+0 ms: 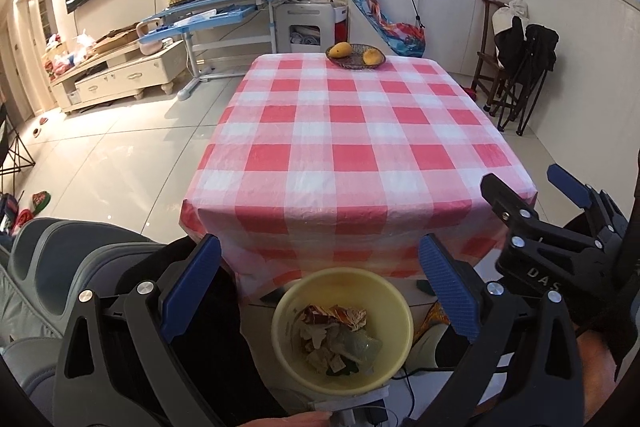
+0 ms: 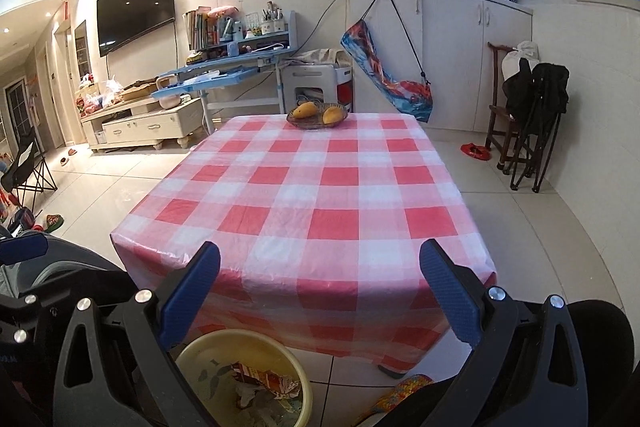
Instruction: Collect trash
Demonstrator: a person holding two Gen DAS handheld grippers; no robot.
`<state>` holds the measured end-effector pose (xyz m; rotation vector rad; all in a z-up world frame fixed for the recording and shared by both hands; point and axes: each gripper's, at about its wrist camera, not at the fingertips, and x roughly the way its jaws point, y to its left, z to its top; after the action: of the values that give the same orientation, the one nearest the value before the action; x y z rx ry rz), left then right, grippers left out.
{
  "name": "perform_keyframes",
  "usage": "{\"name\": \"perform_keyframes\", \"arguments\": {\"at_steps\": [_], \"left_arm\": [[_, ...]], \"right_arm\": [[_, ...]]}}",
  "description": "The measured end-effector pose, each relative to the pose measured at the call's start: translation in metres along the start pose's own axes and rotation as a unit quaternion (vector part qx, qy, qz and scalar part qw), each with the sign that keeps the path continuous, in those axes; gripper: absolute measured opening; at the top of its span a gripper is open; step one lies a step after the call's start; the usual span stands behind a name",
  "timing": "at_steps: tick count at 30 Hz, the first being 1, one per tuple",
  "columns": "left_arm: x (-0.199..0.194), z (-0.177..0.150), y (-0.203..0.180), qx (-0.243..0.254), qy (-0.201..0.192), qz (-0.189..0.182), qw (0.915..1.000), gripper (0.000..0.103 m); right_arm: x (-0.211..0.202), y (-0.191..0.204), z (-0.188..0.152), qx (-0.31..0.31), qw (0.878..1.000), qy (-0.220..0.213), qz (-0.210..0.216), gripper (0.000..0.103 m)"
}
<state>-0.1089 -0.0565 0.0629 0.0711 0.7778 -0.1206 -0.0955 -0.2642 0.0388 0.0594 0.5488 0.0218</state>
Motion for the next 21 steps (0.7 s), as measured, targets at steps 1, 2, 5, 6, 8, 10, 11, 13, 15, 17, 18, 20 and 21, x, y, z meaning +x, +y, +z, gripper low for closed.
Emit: {"name": "perform_keyframes", "arguments": {"at_steps": [1, 2, 5, 6, 8, 10, 11, 13, 15, 17, 18, 20, 21], "left_arm": [[0.000, 0.000, -0.001, 0.000, 0.001, -0.001, 1.0000, 0.096], [-0.002, 0.001, -0.002, 0.000, 0.002, -0.002, 1.0000, 0.096], [-0.004, 0.002, -0.003, 0.000, 0.003, -0.003, 1.0000, 0.096], [-0.005, 0.002, -0.003, 0.000, 0.003, -0.004, 1.0000, 0.096], [-0.005, 0.001, -0.003, -0.001, 0.004, -0.004, 1.0000, 0.096], [-0.006, 0.002, -0.004, -0.002, 0.005, -0.005, 1.0000, 0.096], [-0.007, 0.002, -0.004, -0.003, 0.006, -0.004, 1.0000, 0.096], [-0.008, 0.002, -0.003, -0.005, 0.007, -0.004, 0.9999, 0.096], [-0.008, 0.003, -0.002, -0.009, 0.009, -0.004, 0.9999, 0.096], [-0.007, 0.003, -0.001, -0.010, 0.011, -0.004, 0.9999, 0.096], [-0.007, 0.003, -0.001, -0.010, 0.011, -0.004, 0.9999, 0.096], [-0.006, 0.003, 0.001, -0.010, 0.012, -0.003, 0.9999, 0.096], [-0.006, 0.003, 0.001, -0.010, 0.012, -0.003, 0.9999, 0.096]], "right_arm": [[0.000, 0.001, 0.001, -0.003, 1.000, -0.001, -0.001, 0.096], [-0.001, 0.002, 0.001, -0.005, 1.000, -0.003, -0.003, 0.096], [0.000, 0.004, 0.001, -0.011, 1.000, -0.002, -0.006, 0.096], [0.001, 0.005, 0.000, -0.012, 1.000, -0.001, -0.007, 0.096], [0.002, 0.006, -0.001, -0.012, 1.000, 0.002, -0.007, 0.096], [0.003, 0.006, -0.001, -0.012, 1.000, 0.003, -0.008, 0.096], [0.004, 0.007, -0.001, -0.013, 1.000, 0.004, -0.008, 0.096], [0.005, 0.008, -0.001, -0.014, 1.000, 0.006, -0.009, 0.096], [0.006, 0.010, -0.001, -0.015, 1.000, 0.008, -0.010, 0.096], [0.007, 0.011, -0.002, -0.015, 1.000, 0.010, -0.009, 0.096], [0.007, 0.011, -0.002, -0.016, 1.000, 0.010, -0.009, 0.096], [0.008, 0.011, -0.002, -0.016, 1.000, 0.011, -0.009, 0.096], [0.007, 0.011, -0.002, -0.015, 1.000, 0.011, -0.008, 0.096]]}}
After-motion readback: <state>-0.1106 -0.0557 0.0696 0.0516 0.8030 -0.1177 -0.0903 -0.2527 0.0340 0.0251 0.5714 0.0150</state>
